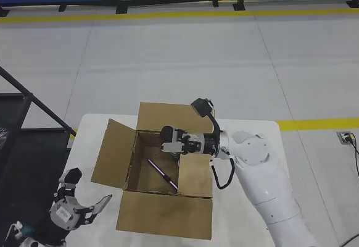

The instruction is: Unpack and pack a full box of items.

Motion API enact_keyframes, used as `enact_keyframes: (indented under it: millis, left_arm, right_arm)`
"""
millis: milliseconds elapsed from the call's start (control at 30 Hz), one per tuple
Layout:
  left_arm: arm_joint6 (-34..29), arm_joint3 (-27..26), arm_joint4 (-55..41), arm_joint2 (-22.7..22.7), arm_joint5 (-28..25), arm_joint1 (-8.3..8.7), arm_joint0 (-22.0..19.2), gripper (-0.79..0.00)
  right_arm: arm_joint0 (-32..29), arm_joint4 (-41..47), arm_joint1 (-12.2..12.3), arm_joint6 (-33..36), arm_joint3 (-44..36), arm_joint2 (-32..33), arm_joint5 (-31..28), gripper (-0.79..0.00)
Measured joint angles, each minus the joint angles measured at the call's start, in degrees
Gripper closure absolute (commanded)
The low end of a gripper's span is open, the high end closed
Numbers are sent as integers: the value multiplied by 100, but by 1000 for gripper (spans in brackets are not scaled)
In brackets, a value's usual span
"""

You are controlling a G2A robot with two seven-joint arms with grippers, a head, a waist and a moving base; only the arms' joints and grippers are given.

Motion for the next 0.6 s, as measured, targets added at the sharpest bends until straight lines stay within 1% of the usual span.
enact_keyframes:
  millis: [100,133,200,233,333,367,467,600]
  left_arm:
    - [-629,-147,141,535,47,0,-352,-785]
    - [-911,-133,205,801,136,-7,-548,-785]
    - [-1355,-25,205,1245,256,-26,-886,-785]
    - [-1670,83,166,1540,334,-42,-1134,-785]
    - [-2412,270,83,2096,321,-62,-1630,-785]
    - [-2491,271,83,2105,317,-62,-1632,-785]
    - [-2279,262,86,2026,318,-61,-1547,-785]
    - [-2257,261,87,2028,319,-61,-1549,-785]
  right_arm:
    - [-558,-47,255,-121,-681,362,-120,-785]
    - [-787,-26,347,-220,-897,531,-220,-785]
    - [-1123,9,469,-376,-1163,785,-376,-785]
    - [-1341,36,540,-490,-1295,961,-488,-785]
    - [-1762,-1,647,-725,-1415,1382,-676,-785]
    - [-1777,-7,650,-734,-1416,1407,-681,-785]
    - [-1747,-7,645,-718,-1411,1373,-673,-785]
    - [-1747,-6,644,-717,-1410,1371,-672,-785]
